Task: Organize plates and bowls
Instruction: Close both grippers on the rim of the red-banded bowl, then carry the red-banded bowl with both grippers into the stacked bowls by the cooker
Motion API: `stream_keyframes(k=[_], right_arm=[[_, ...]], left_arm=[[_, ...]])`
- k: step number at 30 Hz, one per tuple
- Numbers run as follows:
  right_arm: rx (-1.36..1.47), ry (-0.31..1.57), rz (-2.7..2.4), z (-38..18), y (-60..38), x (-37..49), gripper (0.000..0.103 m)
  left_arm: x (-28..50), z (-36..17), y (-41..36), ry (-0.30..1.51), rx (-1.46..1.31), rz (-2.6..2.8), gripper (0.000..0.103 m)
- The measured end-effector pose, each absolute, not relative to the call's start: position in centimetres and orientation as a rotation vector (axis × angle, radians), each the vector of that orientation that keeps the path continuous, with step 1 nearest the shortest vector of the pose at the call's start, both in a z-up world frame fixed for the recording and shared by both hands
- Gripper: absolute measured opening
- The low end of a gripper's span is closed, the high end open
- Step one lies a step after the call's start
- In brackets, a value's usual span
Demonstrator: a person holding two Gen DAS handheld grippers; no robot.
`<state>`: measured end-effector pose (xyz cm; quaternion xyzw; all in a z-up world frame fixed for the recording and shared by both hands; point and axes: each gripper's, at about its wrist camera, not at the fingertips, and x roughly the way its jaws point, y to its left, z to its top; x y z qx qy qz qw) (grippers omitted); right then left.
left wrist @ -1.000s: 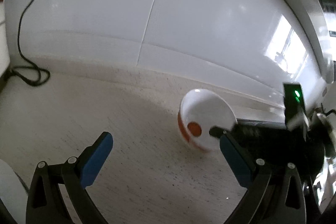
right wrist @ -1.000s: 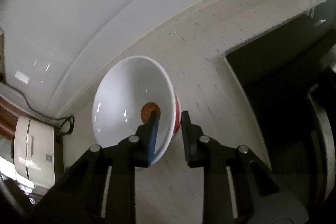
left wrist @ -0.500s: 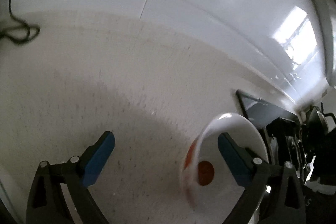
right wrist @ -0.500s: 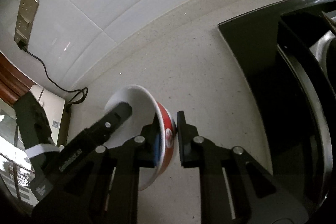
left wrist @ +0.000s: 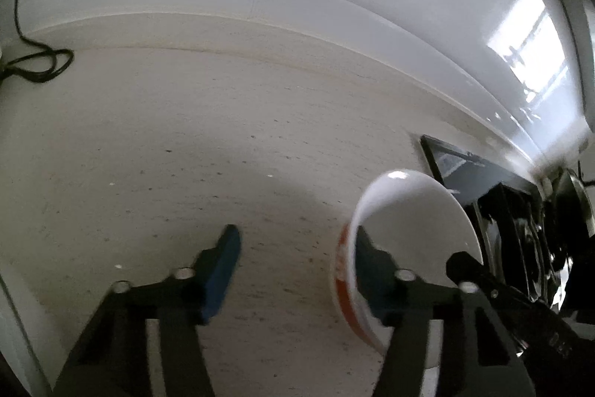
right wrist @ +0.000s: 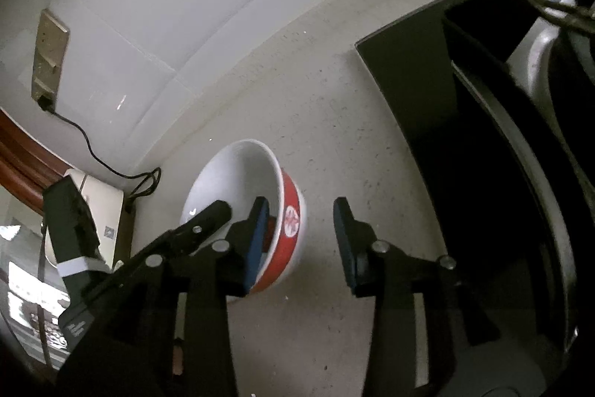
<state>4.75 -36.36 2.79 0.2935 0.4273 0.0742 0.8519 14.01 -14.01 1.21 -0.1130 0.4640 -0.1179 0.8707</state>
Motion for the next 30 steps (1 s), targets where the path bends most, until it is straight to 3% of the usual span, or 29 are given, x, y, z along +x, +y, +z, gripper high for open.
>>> stream_keyframes(k=[2,6,16,30], right_arm=[[0.551,0.899,0.143,3.0,-35.6,4.6,0.040],[0.517,0.891,0.183,2.8,-34.3,4.9,0.024],[0.521,0.933,0.210,1.9,-33.4,5.3,0.023],[0.572,0.832,0.359,4.0,-32.3,4.0,0.024]], left_arm=[[13.8,1.2,-14.5,0.971,-0.240,-0.275,0.031],[13.6,1.3,-15.4,0.941,-0.212,-0.311,0.014],[12.6,1.8,-13.8,0.907,-0.255,-0.300,0.015],[8.7,5.8,-11.3,0.749,-0.263,-0.218,0.016]])
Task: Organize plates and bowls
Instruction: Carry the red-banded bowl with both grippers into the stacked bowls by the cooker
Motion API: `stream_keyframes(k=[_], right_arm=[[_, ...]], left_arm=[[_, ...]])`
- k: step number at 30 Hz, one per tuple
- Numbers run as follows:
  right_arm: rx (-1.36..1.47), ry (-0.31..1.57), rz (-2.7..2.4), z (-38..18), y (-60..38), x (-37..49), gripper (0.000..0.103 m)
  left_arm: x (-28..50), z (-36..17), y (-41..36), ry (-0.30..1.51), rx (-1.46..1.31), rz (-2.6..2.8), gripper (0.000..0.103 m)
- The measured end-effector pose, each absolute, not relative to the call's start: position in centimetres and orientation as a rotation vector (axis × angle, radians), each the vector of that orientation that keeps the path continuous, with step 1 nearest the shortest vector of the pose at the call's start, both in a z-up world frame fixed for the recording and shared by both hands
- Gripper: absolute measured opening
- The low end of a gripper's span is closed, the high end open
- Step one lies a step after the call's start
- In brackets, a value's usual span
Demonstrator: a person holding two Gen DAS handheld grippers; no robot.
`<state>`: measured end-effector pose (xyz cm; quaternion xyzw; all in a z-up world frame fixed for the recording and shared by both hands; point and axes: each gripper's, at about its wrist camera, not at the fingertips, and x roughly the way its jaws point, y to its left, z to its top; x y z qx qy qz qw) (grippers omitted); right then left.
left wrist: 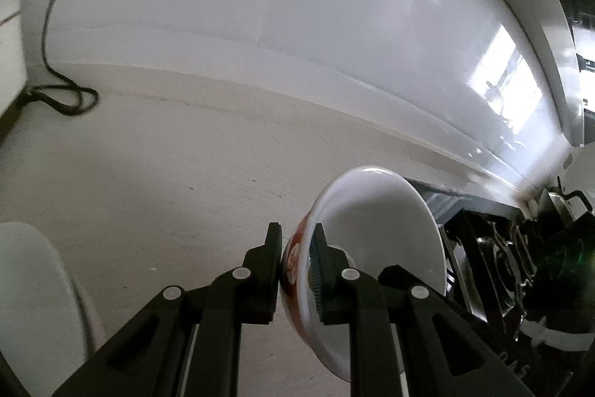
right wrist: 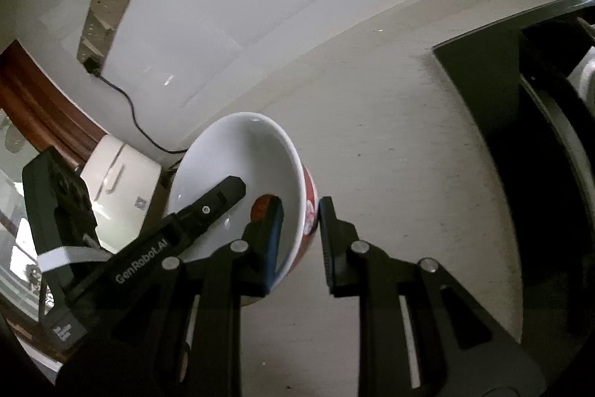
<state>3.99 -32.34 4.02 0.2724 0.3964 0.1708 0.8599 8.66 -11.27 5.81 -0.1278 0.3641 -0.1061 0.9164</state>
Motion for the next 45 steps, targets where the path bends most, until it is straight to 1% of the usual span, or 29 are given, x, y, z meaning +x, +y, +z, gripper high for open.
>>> stream_keyframes(k=[10,20,28,36,41,45], right_arm=[[0.575,0.755,0.512,5.5,-29.5,3.3,0.023],[0.547,0.716,0.592,6.9,-26.4,2.3,0.022],[0.481,0.673,0.637,9.2,-22.6,1.6,0.023],[0.479,0.682,0.648,10.0,-21.6,2.3,0.022],[0.414,0.753,0.617,11.5,-20.3,2.8,0.022],[0.414,0.786,0.656,12.5,-18.0,3.6,0.023]], left_arm=[[4.1,8.8,-8.2,0.584,-0.290,-0.155,0.016],[1.7,10.3,-6.8,0.519,-0.316,-0.076,0.017],[-0.5,11.8,-4.9,0.413,-0.333,0.019,0.025],[-0.3,11.8,-4.2,0.429,-0.356,0.038,0.025],[0.3,11.2,-2.4,0.425,-0.387,0.071,0.025],[0.4,11.0,0.2,0.442,-0.448,0.109,0.025]])
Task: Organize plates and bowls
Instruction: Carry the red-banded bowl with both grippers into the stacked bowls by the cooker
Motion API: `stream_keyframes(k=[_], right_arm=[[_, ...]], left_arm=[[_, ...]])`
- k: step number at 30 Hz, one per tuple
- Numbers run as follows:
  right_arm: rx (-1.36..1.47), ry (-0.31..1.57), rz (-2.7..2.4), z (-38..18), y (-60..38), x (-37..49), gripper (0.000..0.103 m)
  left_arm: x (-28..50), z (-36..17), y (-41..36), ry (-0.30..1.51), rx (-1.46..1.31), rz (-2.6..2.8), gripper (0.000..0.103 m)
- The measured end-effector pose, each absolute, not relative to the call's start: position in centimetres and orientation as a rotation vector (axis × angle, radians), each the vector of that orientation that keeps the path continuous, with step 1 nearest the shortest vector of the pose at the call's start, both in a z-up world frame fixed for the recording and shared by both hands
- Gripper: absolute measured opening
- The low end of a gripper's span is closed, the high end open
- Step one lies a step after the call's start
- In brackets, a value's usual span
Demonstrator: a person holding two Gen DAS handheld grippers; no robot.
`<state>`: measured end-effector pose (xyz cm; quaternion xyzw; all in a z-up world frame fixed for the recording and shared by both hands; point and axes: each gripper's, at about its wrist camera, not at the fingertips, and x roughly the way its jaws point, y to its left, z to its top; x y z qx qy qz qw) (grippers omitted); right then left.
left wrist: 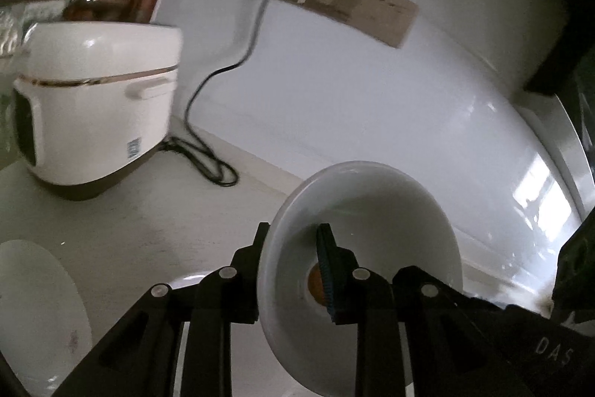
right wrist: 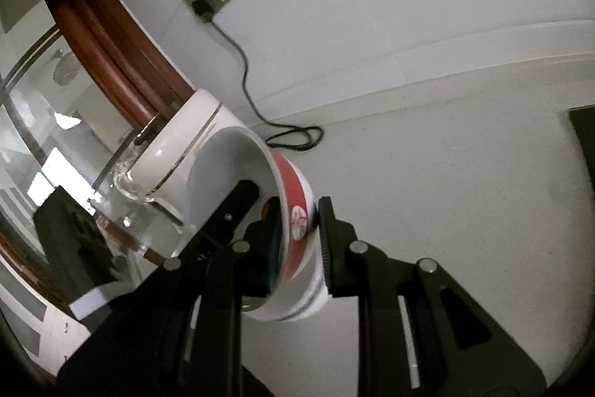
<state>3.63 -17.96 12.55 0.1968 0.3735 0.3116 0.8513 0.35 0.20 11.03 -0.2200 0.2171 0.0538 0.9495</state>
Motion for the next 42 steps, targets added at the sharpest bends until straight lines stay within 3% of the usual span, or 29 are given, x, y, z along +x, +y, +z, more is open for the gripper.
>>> stream_keyframes(k=[18,42], right_arm=[[0.318,0.915,0.697,8.5,-13.2,2.2,0.023],[0.144,0.950,0.651,8.0,-10.8,1.1,0.027]], left_arm=[[0.1,8.5,4.0,0.619,-0.488,0.135,0.033],[0.4,7.2,3.9,0.671,-0.475,0.128,0.040]])
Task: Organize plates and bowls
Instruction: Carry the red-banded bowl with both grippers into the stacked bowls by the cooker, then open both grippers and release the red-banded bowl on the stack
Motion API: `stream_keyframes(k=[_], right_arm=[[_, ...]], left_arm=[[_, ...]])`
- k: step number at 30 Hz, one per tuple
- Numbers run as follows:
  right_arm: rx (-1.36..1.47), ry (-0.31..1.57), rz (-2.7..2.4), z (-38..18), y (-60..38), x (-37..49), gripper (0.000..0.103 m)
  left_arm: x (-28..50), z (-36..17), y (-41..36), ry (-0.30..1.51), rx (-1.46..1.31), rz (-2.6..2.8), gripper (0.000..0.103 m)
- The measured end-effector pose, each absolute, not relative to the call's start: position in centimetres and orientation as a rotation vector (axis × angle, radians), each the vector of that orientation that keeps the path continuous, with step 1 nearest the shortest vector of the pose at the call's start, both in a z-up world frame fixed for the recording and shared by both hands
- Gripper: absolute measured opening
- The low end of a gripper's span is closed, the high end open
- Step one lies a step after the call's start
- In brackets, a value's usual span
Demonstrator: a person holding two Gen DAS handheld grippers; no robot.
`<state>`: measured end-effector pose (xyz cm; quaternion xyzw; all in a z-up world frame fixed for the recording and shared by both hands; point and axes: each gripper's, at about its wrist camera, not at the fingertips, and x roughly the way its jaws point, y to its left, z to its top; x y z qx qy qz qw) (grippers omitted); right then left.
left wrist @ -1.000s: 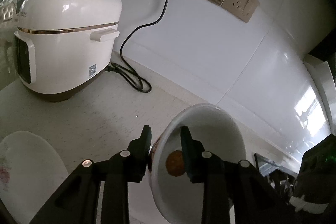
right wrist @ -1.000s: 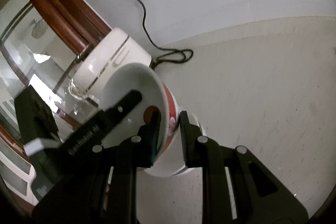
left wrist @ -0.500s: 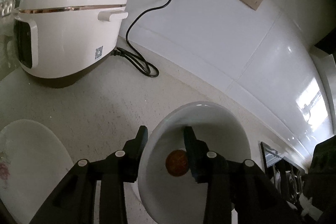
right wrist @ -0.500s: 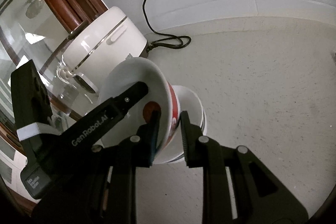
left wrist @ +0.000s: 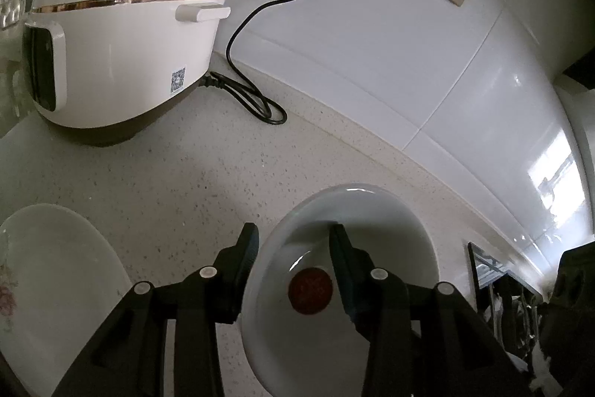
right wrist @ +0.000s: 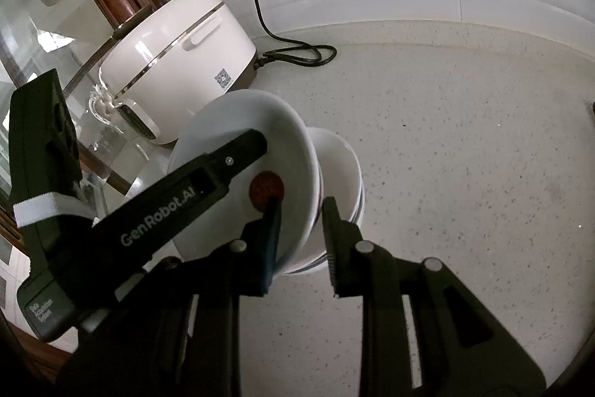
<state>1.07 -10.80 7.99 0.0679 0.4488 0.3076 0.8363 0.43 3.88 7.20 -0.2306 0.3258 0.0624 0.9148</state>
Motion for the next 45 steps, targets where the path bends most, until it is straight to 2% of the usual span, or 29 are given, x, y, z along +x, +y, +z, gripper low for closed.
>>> stream_keyframes(k=[8,13,23,26,28,32,34,38,41,42,45], right_arm=[[0.103,0.925,0.623,8.2,-10.4,0.7,0.028],[0.046,0.879,0.583,8.7,-9.9,0.2,0.038],[0.017,0.869,0.579,8.7,-9.7,0.2,0.039],[-0.017,0.847,0.565,9.0,-9.5,-0.3,0.044],[-0.025,0.830,0.554,9.4,-9.7,-0.3,0.053],[0.018,0.849,0.576,9.2,-10.2,0.2,0.056],[0.036,0.862,0.586,9.0,-10.4,0.4,0.057],[0.086,0.880,0.603,8.9,-11.1,0.8,0.062],[0.261,0.917,0.631,8.6,-13.3,2.1,0.073],[0.346,0.924,0.648,8.4,-14.3,2.5,0.081],[0.579,0.954,0.664,7.2,-17.3,3.8,0.083]], left_arm=[[0.6,7.3,3.4,0.667,-0.422,0.174,0.047],[0.6,7.3,3.6,0.666,-0.432,0.179,0.048],[0.7,7.0,3.6,0.682,-0.434,0.183,0.048],[0.6,7.1,3.7,0.672,-0.447,0.179,0.050],[0.3,7.1,4.0,0.660,-0.466,0.177,0.051],[0.3,6.9,4.3,0.666,-0.490,0.179,0.058],[0.4,6.8,4.4,0.669,-0.503,0.173,0.062],[0.3,6.6,5.1,0.662,-0.550,0.188,0.078],[0.1,6.8,5.3,0.644,-0.550,0.219,0.083],[0.2,6.7,5.3,0.643,-0.543,0.229,0.084],[0.8,6.3,5.2,0.672,-0.543,0.223,0.084]])
